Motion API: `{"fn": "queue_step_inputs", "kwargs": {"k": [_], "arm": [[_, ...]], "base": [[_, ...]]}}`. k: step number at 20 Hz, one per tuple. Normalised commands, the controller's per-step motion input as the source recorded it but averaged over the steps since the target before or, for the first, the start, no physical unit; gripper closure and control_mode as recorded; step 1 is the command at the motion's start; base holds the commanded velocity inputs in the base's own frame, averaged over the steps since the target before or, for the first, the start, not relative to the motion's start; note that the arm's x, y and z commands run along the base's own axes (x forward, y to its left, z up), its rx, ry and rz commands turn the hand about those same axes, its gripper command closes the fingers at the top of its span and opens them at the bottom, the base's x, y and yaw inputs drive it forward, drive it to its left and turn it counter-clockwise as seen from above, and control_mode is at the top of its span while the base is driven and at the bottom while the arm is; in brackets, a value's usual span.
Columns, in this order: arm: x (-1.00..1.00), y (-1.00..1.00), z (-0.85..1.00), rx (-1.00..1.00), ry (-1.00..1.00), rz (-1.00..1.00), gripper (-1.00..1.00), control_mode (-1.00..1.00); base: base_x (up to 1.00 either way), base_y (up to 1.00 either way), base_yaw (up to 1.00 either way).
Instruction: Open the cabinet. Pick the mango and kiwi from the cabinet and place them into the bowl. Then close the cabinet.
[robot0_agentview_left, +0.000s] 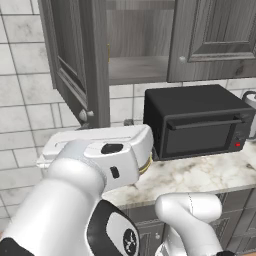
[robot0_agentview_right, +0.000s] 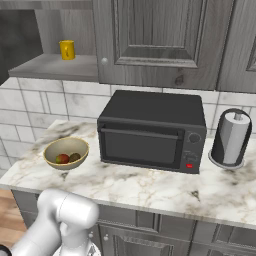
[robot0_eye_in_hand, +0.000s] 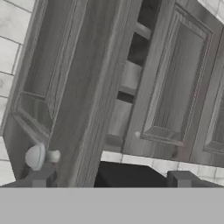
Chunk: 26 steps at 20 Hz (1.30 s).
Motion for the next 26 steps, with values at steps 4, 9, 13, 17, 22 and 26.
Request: {"fn": "queue_step_inputs", "kwargs": {"k": [4,9,13,17,22,26], "arm": [[0.42,0.16,-0.19,-0.08,0.00,-0.10,-1.00,-1.00],[0.42,0.15,-0.21,-0.08,0.00,-0.09,-1.00,-1.00],[0.38,0.15,-0.18,-0.08,0.00,-0.10,-1.00,-1.00],[0.15,0.02,-0.02,-0.06,-0.03,-0.13,-1.00,-1.00],[0.10,0.00,0.00,-0.04,-0.02,-0.12,-1.00,-1.00],[0.12,-0.01,0.00,-0.03,-0.01,-0.11,-1.00,-1.00]], "base": [[0.00,0.00,0.00],[0.00,0.00,0.00],[0.00,0.00,0.00],[0.00,0.00,0.00],[0.00,0.00,0.00],[0.00,0.00,0.00]]}}
